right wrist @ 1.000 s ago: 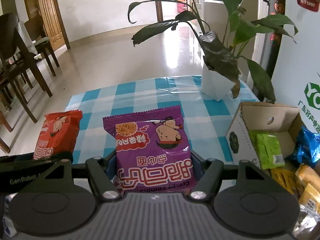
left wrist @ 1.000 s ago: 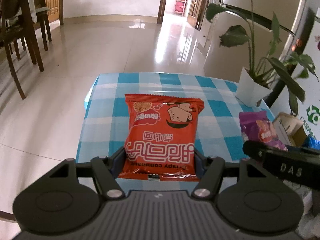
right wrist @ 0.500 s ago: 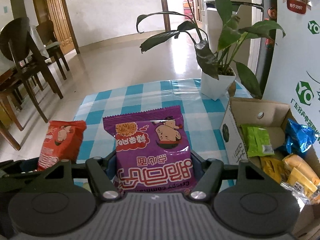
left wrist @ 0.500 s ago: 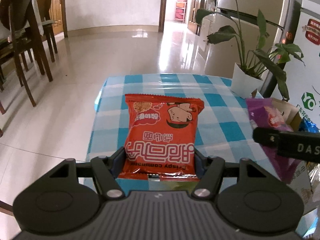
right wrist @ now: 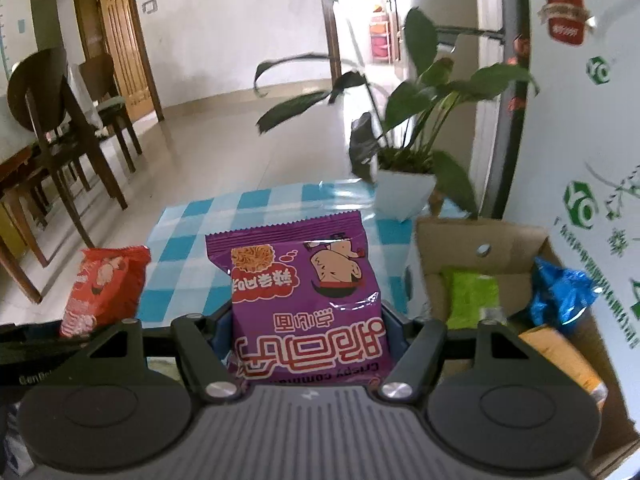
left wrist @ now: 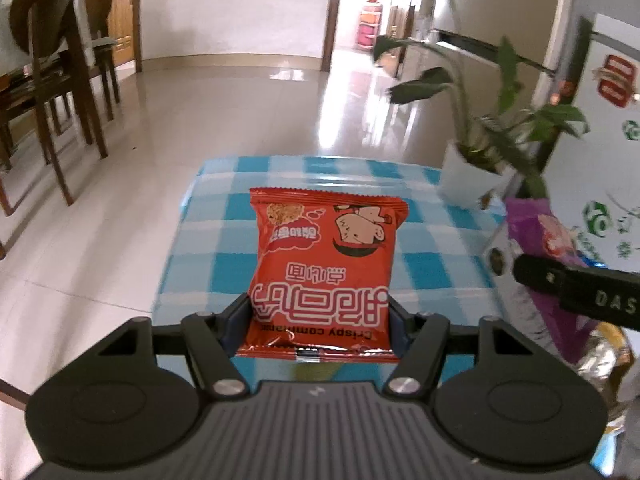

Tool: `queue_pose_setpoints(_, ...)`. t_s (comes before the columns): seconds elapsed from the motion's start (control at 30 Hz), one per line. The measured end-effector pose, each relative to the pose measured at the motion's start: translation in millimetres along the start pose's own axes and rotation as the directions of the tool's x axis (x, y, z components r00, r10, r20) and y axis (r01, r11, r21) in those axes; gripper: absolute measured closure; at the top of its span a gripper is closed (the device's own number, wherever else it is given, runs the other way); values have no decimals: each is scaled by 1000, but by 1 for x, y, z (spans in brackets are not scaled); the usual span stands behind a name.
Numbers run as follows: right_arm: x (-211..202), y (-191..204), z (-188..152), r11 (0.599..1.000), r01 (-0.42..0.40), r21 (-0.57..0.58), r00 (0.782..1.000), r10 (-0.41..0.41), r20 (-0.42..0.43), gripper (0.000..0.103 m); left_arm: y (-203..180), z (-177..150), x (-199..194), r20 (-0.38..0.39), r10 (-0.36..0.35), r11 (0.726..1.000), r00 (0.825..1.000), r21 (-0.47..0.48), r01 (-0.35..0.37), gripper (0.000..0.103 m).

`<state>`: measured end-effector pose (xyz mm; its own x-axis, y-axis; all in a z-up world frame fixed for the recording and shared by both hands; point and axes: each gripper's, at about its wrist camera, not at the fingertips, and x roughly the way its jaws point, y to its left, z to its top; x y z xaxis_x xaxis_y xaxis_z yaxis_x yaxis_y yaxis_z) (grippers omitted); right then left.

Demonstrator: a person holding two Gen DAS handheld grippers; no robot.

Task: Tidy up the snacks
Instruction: 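Carry the red and purple packets into the box and release them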

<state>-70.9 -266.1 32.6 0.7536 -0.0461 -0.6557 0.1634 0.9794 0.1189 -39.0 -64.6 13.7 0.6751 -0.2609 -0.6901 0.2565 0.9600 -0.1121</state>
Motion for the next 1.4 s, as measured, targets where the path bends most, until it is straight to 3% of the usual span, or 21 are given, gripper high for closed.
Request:
queue_pose_setpoints(0.27, -29, -47, 13, 998, 45, 52, 997, -48, 66, 29, -59, 7, -6, 15, -99, 993, 995, 64, 98, 37)
queue_pose_setpoints(0.67, -52, -112, 17, 965, 211, 156, 969, -227, 95, 29, -149, 3, 7, -36, -246, 961, 969, 123, 249, 37)
queue_pose_setpoints(0.87, -54, -131, 15, 951, 246, 186, 961, -264, 82, 29, -179, -6, 21, -91, -327, 940, 941, 73, 333, 37)
queue_pose_setpoints(1.0, -57, -140, 12, 937, 277, 212, 951, -299, 77, 27, -198, -12, 28, -131, -375, 917, 918, 89, 388, 36)
queue_pose_setpoints(1.07, -59, -143, 12, 932, 289, 221, 946, -313, 82, 21, -205, -14, 28, -141, -372, 915, 918, 113, 388, 28)
queue_pose_setpoints(1.13, -61, -144, 12, 930, 295, 220, 942, -322, 96, 7, -210, -13, 23, -139, -359, 915, 923, 142, 378, 21)
queue_pose_setpoints(1.17, -62, -143, 12, 926, 307, 219, 937, -334, 99, 5, -210, -12, 20, -131, -351, 916, 927, 154, 369, 17)
queue_pose_setpoints(1.4, -64, -138, 16, 919, 316, 236, 929, -351, 121, 3, -199, 2, 3, -75, -296, 932, 952, 197, 306, 16)
